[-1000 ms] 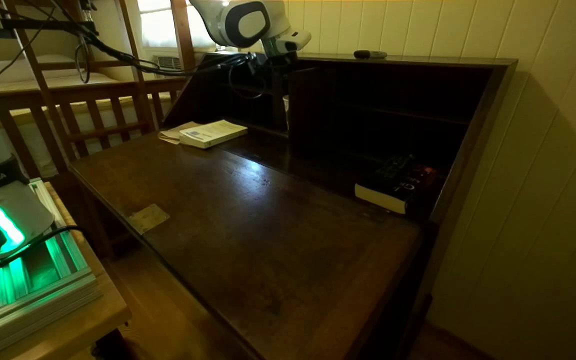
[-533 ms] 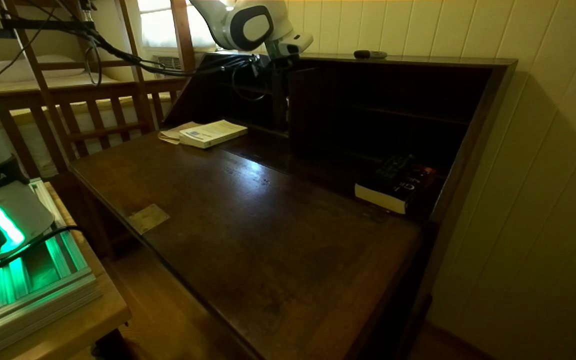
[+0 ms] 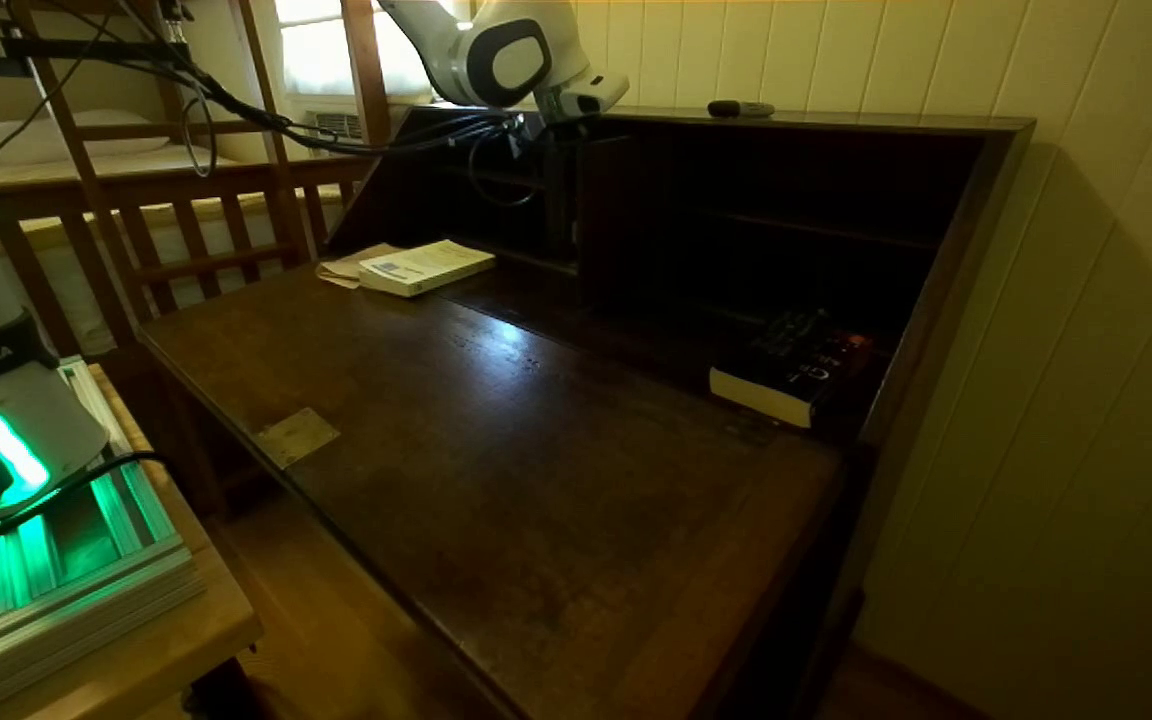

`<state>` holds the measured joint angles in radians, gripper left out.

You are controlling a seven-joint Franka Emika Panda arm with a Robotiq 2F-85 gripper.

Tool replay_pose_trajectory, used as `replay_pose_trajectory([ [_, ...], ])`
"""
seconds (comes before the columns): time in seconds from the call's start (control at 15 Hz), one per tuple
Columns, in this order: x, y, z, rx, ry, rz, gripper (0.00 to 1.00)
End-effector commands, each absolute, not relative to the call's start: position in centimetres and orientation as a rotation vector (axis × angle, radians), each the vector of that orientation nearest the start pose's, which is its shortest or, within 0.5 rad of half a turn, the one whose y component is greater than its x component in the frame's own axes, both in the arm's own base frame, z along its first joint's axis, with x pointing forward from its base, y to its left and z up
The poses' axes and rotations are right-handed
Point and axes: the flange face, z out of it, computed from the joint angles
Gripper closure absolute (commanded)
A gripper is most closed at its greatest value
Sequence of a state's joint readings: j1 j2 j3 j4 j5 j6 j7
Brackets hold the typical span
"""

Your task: Put the cup inside the small door on the desk, then close the door

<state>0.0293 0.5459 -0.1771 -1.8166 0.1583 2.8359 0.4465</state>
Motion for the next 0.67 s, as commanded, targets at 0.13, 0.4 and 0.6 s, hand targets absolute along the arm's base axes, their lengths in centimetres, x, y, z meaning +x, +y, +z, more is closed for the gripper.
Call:
replay_pose_trajectory([
  [0.13, 69.3, -9.5, 29.8, -2.785, 1.045, -0.759, 0.65],
  [0.4, 69.1, -9.1, 30.5, -2.764, 1.044, -0.771, 0.37],
  [0.6, 68.9, -8.9, 30.9, -2.75, 1.036, -0.78, 0.17],
])
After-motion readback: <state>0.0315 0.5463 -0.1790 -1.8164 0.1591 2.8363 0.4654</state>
